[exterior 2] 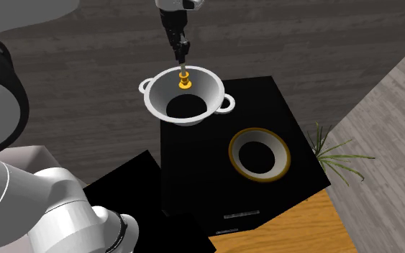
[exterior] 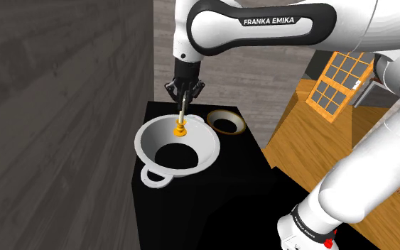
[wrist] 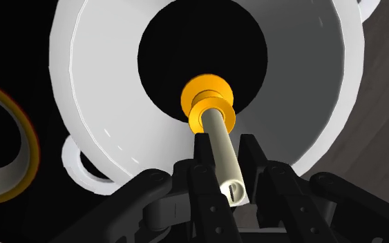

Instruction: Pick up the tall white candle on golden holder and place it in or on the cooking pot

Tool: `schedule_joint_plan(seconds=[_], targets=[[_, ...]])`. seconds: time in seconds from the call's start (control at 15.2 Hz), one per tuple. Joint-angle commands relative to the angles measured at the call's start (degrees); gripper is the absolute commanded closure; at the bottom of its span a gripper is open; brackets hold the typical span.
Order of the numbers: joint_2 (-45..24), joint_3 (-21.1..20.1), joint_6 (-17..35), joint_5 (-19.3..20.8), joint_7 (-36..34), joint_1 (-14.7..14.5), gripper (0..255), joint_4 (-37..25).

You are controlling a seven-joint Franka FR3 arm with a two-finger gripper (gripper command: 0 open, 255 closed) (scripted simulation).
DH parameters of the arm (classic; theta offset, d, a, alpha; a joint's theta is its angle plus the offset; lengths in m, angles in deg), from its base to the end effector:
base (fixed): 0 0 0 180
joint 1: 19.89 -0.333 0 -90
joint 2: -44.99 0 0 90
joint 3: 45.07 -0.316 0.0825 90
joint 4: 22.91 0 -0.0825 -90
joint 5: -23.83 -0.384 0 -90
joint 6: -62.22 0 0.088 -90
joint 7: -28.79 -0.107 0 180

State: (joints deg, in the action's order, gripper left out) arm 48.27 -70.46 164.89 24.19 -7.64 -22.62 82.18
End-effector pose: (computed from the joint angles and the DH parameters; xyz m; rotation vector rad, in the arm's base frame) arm 0.4811 0.2620 0.5466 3.1124 -0.2248 0.0380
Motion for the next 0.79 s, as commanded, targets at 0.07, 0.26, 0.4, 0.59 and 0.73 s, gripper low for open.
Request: schedule_joint_plan(seconds=[0.07, 0.26, 0.4, 0.59, 0.73], targets=[[-0.1, 0.0, 2.0, 0.1, 0.0, 0.0, 255, 1.9], [-0.1, 0.0, 2.0, 0.1, 0.0, 0.0, 255, 1.9], [-0.1, 0.0, 2.0, 0.1, 0.0, 0.0, 255, 1.9], [-0.1, 0.0, 2.0, 0.1, 0.0, 0.0, 0, 1.9], [-0.1, 0.0, 2.0, 0.1, 0.0, 0.0, 0, 1.9]])
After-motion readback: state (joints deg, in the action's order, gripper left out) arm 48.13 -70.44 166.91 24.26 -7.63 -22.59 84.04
